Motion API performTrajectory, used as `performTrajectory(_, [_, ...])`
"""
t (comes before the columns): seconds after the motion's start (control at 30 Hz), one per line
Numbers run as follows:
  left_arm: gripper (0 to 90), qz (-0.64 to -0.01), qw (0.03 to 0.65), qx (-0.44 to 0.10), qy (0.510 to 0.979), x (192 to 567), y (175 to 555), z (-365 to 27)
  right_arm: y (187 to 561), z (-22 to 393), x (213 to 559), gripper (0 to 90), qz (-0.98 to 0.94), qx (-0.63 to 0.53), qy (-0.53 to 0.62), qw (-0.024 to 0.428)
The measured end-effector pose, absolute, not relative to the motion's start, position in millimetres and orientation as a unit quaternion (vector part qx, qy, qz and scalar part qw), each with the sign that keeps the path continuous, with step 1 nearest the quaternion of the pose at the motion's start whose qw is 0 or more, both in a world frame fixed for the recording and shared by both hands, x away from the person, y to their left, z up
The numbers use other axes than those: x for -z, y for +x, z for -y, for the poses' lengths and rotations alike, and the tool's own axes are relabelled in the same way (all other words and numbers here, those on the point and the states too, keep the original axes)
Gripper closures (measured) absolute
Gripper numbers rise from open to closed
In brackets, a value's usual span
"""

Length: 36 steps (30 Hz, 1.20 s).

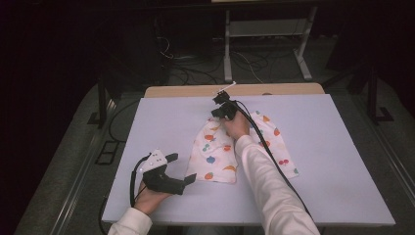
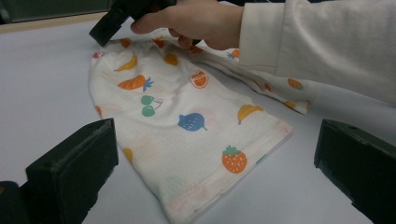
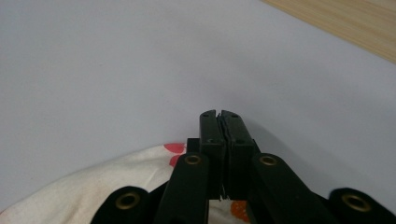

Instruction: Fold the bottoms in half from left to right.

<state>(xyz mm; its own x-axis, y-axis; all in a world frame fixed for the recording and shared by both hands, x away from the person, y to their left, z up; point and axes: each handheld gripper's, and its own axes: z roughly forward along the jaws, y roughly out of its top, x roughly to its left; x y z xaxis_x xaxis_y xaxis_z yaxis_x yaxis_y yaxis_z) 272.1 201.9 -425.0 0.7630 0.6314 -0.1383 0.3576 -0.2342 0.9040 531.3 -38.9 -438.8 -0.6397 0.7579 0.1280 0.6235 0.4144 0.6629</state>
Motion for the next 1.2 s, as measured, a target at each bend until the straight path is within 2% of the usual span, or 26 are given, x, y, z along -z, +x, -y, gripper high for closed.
performTrajectory(0.73, [0.0, -0.363, 0.459, -0.113, 0.803, 418, 293, -204, 518, 49, 427, 88.1, -0.819, -0.378, 0.422, 0.092])
performTrajectory(1.07, [0.0, -0.398, 0.427, -0.050, 0.811, 422, 312, -206, 510, 51, 428, 88.1, -0.813, -0.389, 0.423, 0.095])
performTrajectory(1.2, [0.0, -0.396, 0.419, -0.043, 0.816, 427, 313, -204, 507, 53, 428, 88.1, -0.811, -0.393, 0.422, 0.095])
